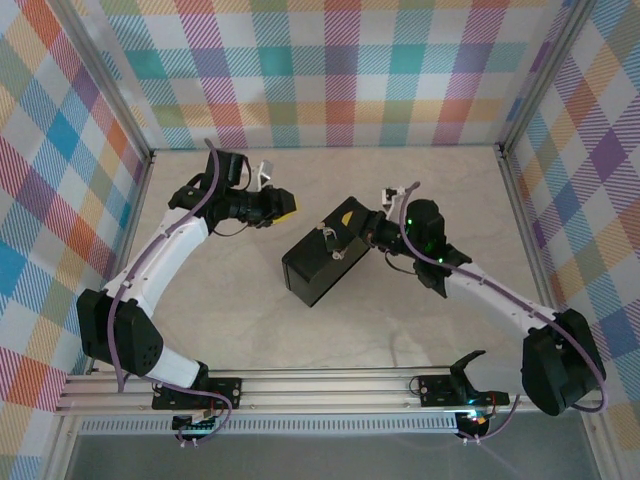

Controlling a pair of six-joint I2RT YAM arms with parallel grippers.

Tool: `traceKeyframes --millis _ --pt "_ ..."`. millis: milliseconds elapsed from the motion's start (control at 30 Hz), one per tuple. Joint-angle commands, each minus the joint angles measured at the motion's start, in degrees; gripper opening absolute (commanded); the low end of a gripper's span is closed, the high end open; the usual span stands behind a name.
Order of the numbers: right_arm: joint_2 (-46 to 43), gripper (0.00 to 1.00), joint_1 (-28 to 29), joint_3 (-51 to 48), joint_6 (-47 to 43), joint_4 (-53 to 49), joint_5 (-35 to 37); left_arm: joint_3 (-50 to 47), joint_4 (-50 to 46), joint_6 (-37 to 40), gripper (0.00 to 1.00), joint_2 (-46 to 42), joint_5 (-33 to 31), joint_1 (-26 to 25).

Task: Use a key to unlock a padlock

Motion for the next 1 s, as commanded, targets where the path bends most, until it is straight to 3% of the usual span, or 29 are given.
traceKeyframes --millis 0,133,267,500,800,967 --pt "-1.1 0.22 0.1 6.9 -16.6 -20.5 -2.8 -0.8 -7.1 3.1 0.32 -1.6 -5.5 0.5" --pt "-0.8 0.32 1.2 10.4 -22.3 -29.6 -1.5 -3.5 -7.1 3.5 0.39 -2.5 -7.3 0.0" --pt "1.4 0.45 5.9 16.2 -28.3 -39.8 6.1 -4.3 -6.4 3.8 0.43 -2.9 -8.8 -0.7" --pt "7.0 0.52 12.7 25.0 -33.9 -51.0 18.7 -7.2 -5.7 4.9 0.45 -3.7 -10.7 -2.9" --pt "15.0 0.52 17.5 34.0 -39.0 -58.1 30.0 -9.2 -4.2 4.8 0.46 -4.3 -11.8 -4.8" --pt "18.8 0.46 18.4 37.7 -40.5 -61.6 33.5 -10.9 -3.5 4.6 0.46 -4.5 -12.2 -5.0"
